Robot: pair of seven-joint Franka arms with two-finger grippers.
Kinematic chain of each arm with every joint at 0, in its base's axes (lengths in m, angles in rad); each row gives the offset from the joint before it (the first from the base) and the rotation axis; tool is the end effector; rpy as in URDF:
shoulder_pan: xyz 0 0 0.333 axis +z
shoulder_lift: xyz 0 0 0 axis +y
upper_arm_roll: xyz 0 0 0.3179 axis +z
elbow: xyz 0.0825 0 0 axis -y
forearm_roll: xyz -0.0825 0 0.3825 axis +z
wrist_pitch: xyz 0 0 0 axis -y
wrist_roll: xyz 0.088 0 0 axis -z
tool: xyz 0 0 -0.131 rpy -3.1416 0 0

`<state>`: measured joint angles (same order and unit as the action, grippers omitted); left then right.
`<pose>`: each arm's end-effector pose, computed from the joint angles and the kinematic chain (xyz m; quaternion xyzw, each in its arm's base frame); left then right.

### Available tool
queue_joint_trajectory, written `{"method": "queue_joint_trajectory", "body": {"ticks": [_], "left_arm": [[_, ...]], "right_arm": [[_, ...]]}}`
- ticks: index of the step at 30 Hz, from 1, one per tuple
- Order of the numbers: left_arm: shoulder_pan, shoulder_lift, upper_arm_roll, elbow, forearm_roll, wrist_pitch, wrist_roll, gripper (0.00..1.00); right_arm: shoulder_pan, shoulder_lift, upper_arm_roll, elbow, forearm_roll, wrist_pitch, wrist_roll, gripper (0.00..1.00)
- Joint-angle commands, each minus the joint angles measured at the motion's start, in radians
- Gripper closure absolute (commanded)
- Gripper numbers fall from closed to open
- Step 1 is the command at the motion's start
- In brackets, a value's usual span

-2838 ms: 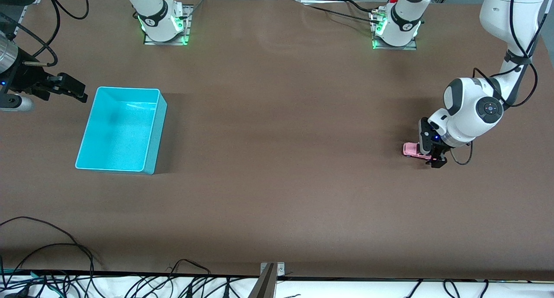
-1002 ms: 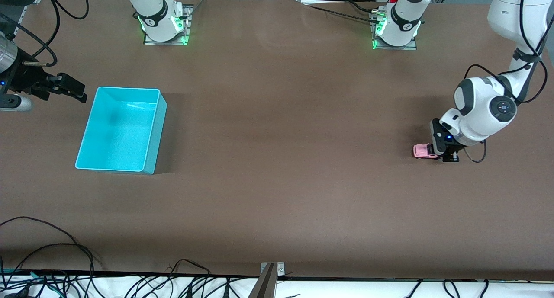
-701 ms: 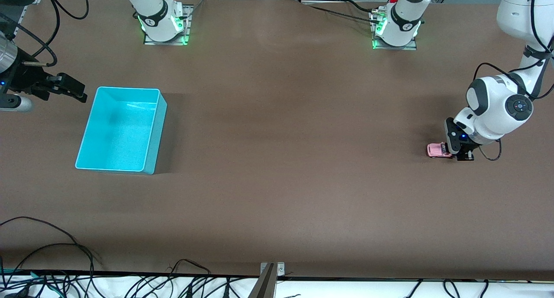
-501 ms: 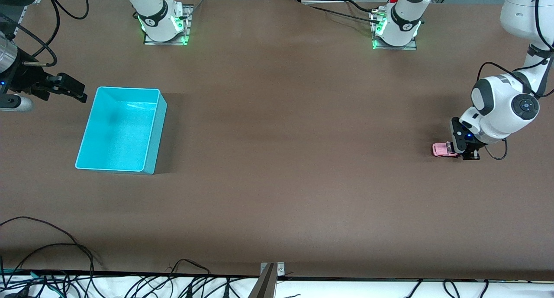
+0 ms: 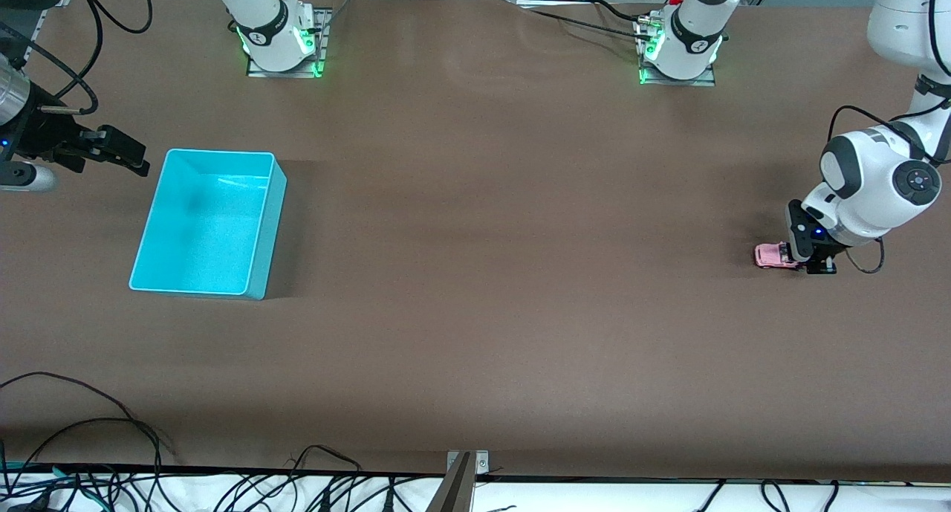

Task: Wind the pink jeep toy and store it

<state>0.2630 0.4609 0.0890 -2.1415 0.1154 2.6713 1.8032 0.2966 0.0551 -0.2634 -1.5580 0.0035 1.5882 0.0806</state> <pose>0.5443 0.1987 0.1714 -0.7087 0.7031 0.0255 0.0528 0.5693 0.0231 0.5800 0.9996 -0.0236 -0.0112 0.0061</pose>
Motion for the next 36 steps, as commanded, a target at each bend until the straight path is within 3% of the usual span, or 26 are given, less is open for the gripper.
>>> {"method": "queue_joint_trajectory", "body": {"ticks": [1,21,26,28,29,32,33,36], "left_arm": [[0.031,0.059,0.008,0.002,0.026,-0.008,0.033,0.93],[0.056,0.059,0.018,0.008,0.023,-0.008,0.073,0.92],[0.056,0.059,0.018,0.015,0.026,-0.008,0.074,0.86],[0.055,0.056,0.018,0.023,0.027,-0.008,0.081,0.77],[0.054,0.055,0.018,0.025,0.026,-0.008,0.085,0.64],[0.053,0.045,0.014,0.031,0.024,-0.008,0.088,0.09],[0.051,0.042,0.012,0.04,0.026,-0.011,0.09,0.0],[0.045,0.033,0.011,0.049,0.024,-0.016,0.088,0.0]], "right_arm": [[-0.002,-0.001,-0.003,0.01,0.021,-0.016,0.01,0.0],[-0.002,-0.001,-0.003,0.01,0.02,-0.016,0.01,0.0],[-0.002,-0.001,-0.003,0.01,0.021,-0.016,0.01,0.0],[-0.002,-0.001,-0.003,0.01,0.021,-0.016,0.01,0.0],[-0.002,-0.001,-0.003,0.01,0.02,-0.016,0.01,0.0],[-0.002,-0.001,-0.003,0.01,0.021,-0.016,0.01,0.0],[-0.002,-0.001,-0.003,0.01,0.021,-0.016,0.01,0.0],[-0.002,-0.001,-0.003,0.01,0.021,-0.016,0.01,0.0]]}}
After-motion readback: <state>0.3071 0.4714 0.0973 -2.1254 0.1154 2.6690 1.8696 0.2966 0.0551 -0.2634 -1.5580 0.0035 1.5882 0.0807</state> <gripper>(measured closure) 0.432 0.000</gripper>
